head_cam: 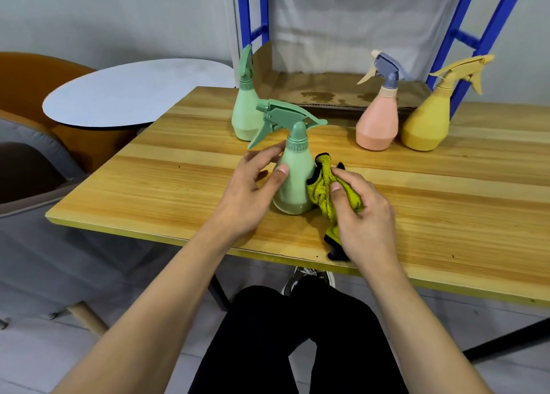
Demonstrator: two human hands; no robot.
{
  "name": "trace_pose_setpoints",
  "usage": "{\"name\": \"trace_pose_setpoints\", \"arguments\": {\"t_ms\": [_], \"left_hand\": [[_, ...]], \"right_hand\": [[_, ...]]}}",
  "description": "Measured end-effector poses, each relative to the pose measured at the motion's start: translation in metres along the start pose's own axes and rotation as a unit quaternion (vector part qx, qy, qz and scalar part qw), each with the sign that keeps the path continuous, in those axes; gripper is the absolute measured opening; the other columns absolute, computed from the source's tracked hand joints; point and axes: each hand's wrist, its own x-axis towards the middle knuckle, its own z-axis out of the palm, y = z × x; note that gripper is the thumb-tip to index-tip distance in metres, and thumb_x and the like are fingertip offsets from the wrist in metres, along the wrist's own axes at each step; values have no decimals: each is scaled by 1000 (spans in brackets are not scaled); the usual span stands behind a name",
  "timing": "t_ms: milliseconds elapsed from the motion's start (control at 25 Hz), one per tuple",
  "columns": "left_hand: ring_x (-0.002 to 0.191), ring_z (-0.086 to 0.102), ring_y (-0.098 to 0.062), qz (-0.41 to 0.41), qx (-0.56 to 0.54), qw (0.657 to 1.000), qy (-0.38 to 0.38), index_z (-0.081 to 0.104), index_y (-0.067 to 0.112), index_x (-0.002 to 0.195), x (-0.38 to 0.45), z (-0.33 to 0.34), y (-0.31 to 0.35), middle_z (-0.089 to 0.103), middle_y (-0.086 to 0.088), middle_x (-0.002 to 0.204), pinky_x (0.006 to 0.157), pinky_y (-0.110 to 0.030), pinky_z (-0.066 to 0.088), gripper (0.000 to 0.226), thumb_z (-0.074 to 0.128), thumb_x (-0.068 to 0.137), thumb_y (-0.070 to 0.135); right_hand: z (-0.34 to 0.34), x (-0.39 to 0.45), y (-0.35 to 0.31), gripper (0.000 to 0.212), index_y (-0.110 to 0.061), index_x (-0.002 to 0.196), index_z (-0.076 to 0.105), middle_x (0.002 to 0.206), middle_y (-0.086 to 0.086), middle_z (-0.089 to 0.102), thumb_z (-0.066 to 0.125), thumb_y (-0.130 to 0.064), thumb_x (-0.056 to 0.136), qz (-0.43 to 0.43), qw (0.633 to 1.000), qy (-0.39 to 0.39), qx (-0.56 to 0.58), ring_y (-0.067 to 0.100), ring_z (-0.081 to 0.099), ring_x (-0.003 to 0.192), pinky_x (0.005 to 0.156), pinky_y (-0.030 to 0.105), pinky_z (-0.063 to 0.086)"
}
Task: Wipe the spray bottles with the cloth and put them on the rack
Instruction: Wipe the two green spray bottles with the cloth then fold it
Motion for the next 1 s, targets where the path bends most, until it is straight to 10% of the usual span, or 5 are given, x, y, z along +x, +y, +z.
{"name": "trace_pose_setpoints", "arguments": {"t_ms": [120, 360, 560, 1000], "left_hand": [[138, 51, -9, -12, -32, 999, -34, 55, 40, 137, 0, 5, 3, 57, 6, 143, 115, -43, 47, 47, 63, 93, 53], [116, 67, -16, 23, -90, 996, 10, 54, 17, 124, -2, 16, 15, 69, -1, 119, 104, -38, 55, 36, 69, 92, 8], [116, 67, -13, 13, -72, 997, 20, 56, 26, 115, -2, 18, 17, 70, 15, 112, 103, -47, 55, 34, 77, 89, 29], [114, 67, -17, 23, -71, 997, 34, 53, 7, 120, -4, 27, 23, 70, -2, 116, 100, -54, 55, 46, 77, 88, 29]], "right_hand": [[4, 5, -19, 27, -27, 125, 69, 120, -11, 69, 59, -22, 101, -53, 994, 72, 59, -3, 60, 115, 103, 25, 48], [17, 15, -47, 33, -21, 132, 67, 119, -16, 66, 63, -24, 99, -61, 997, 21, 51, -3, 60, 114, 102, 17, 45], [-9, 0, -28, 27, -19, 122, 74, 108, -5, 75, 64, -21, 97, 6, 999, -23, -47, 6, 67, 93, 85, 9, 44], [-18, 19, -22, 24, -22, 112, 76, 105, 1, 77, 57, -21, 98, -5, 991, -73, -114, 25, 69, 99, 88, 34, 53]]}}
